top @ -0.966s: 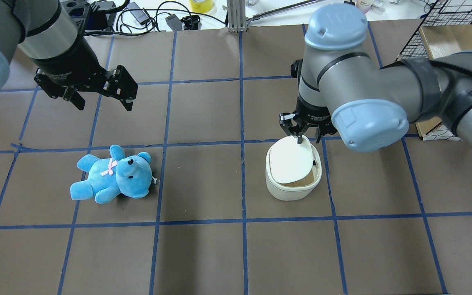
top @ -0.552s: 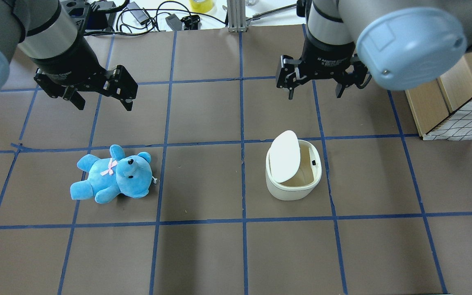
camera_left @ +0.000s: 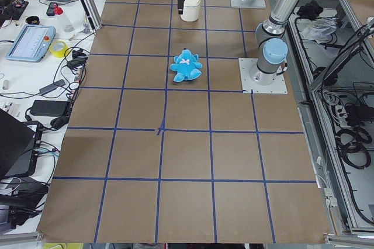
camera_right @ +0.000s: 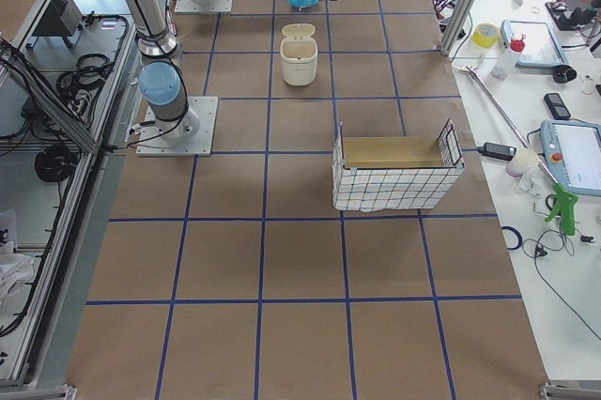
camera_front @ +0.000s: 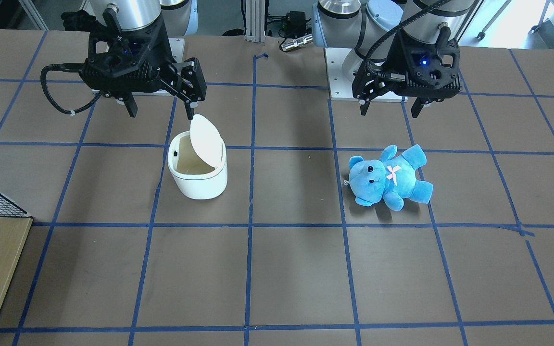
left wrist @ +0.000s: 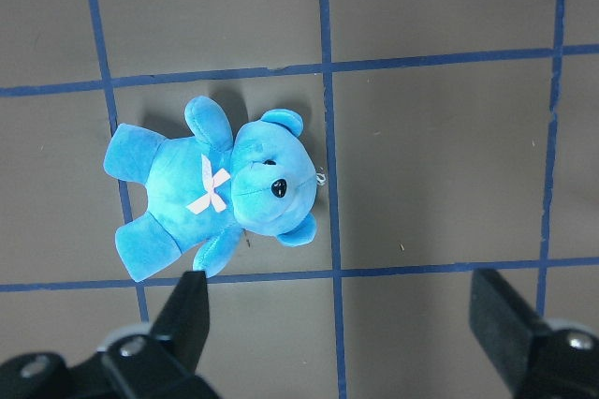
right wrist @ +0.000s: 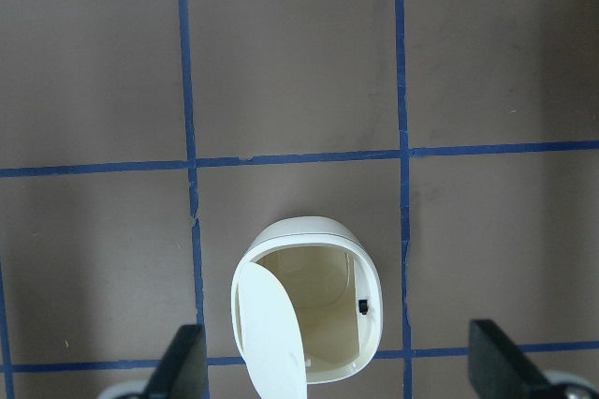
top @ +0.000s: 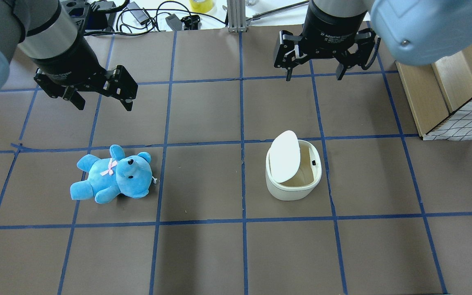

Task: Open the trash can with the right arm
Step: 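Raise the right gripper away from the opened trash can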

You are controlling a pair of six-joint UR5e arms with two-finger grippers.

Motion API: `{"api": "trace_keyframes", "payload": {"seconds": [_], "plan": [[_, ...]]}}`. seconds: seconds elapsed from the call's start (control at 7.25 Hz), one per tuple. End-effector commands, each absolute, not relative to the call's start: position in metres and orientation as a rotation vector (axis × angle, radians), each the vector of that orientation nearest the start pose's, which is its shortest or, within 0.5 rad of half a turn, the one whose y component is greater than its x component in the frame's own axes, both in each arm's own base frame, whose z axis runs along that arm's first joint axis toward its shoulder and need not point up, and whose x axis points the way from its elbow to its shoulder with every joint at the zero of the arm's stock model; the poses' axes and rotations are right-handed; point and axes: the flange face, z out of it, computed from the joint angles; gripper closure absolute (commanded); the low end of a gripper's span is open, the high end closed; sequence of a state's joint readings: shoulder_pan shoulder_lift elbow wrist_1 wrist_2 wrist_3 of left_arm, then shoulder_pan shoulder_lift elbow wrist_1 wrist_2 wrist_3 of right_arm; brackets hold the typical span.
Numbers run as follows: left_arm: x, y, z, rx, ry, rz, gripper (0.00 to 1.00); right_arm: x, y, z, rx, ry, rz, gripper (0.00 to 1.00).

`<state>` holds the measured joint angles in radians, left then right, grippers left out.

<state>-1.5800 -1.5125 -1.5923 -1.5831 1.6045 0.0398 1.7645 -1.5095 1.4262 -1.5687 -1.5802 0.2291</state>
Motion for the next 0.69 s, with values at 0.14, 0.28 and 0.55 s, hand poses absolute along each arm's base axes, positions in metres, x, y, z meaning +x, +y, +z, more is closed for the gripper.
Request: {"api": "trace_keyframes", "payload": {"seconds": [0.14, 0.28, 0.55], "plan": [[-0.1343, -0.4681, 0.5041, 0.076, 3.106, -0.037, 0.00, 0.2327, -0.4887, 0.5292, 0.066, 3.131, -0.138, 0.00], [-0.1343, -0.4681, 0.5041, 0.073, 3.106, -0.037, 0.00, 0.2332, -0.4891, 0.5284, 0.063, 3.127, -0.134, 0.00], [-0.1343, -0.4681, 0.5041, 0.073, 3.106, -0.037, 0.00, 0.2331, -0.4889, 0.5275, 0.063, 3.129, -0.130, 0.00]]}}
